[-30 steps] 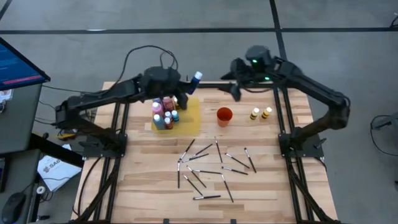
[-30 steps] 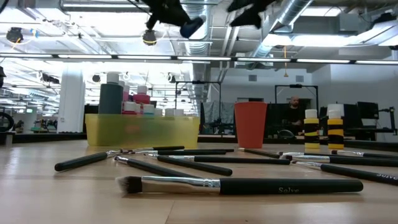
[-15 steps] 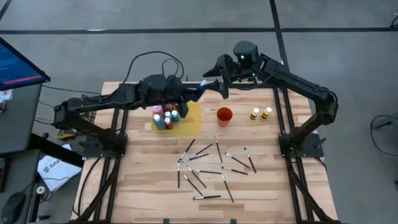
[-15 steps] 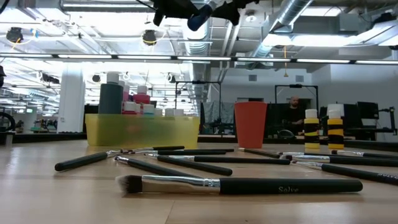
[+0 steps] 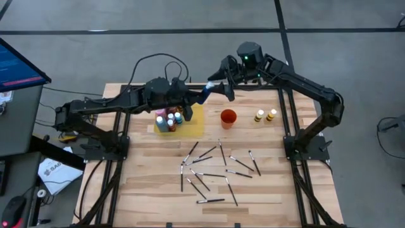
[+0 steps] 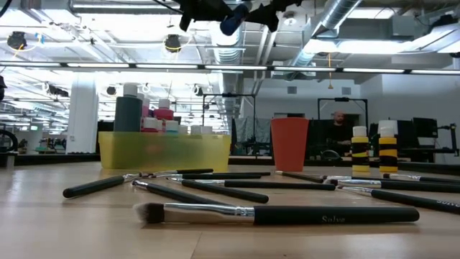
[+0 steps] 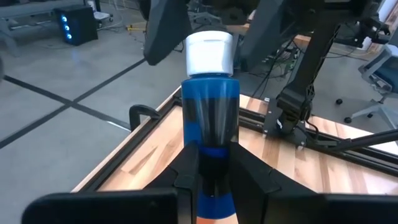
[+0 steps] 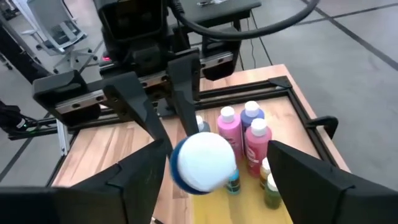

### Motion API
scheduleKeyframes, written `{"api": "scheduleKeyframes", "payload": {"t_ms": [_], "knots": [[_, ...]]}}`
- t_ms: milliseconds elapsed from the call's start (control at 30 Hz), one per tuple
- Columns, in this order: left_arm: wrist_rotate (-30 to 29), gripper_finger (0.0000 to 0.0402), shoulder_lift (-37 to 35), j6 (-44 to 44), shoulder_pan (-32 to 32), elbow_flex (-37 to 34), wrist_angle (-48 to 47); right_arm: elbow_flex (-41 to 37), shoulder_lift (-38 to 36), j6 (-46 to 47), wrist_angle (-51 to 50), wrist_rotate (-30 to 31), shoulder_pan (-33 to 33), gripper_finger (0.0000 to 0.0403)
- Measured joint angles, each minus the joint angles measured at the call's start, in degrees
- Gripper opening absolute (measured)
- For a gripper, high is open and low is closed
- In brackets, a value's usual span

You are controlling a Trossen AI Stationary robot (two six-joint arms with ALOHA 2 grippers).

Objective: Pick & Place Paint Supplies
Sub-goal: Put the dark blue paint bottle into the yellow bin

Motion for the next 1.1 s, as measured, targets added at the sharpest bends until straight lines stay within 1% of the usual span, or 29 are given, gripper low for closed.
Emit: {"api": "scheduleKeyframes", "payload": {"t_ms": [67,133,433,633,767,833,900,967,1100], "knots": [[0.02,0.0051,0.0,0.0,0.0,0.0,0.18,0.0,0.0,-0.14,-0.16,0.0,0.0,0.0264],[0.02,0.0051,0.01,0.0,0.0,0.0,0.19,0.0,0.0,-0.56,-0.45,-0.02,0.07,0.0246],[0.07,0.0049,0.0,0.04,0.0,0.0,0.74,-0.02,0.02,-0.65,-0.18,0.1,0.51,0.0112],[0.11,0.0036,0.0,0.04,0.0,0.0,1.01,-0.02,0.07,-1.63,-1.05,0.2,0.61,0.0109],[0.11,0.002,-0.02,0.26,0.0,0.0,0.74,-0.02,0.07,-2.12,-1.47,3.54,1.36,0.0109],[0.15,0.0018,-0.86,0.26,0.0,0.0,-1.68,-0.02,0.07,-2.12,-1.82,5.49,1.36,0.0109],[-1.21,0.0023,-2.77,0.24,0.0,0.0,-4.7,-0.02,0.29,-2.59,-2.3,7.92,1.36,0.0109],[-3.65,0.0033,-5.71,-0.2,0.0,0.0,-9.77,-0.02,1.23,-3.0,-1.96,9.64,1.72,0.0109],[-8.68,0.0061,-12.03,-2.33,0.0,0.0,-15.91,-0.02,5.37,-3.17,-1.76,12.76,2.94,0.0109]]}}
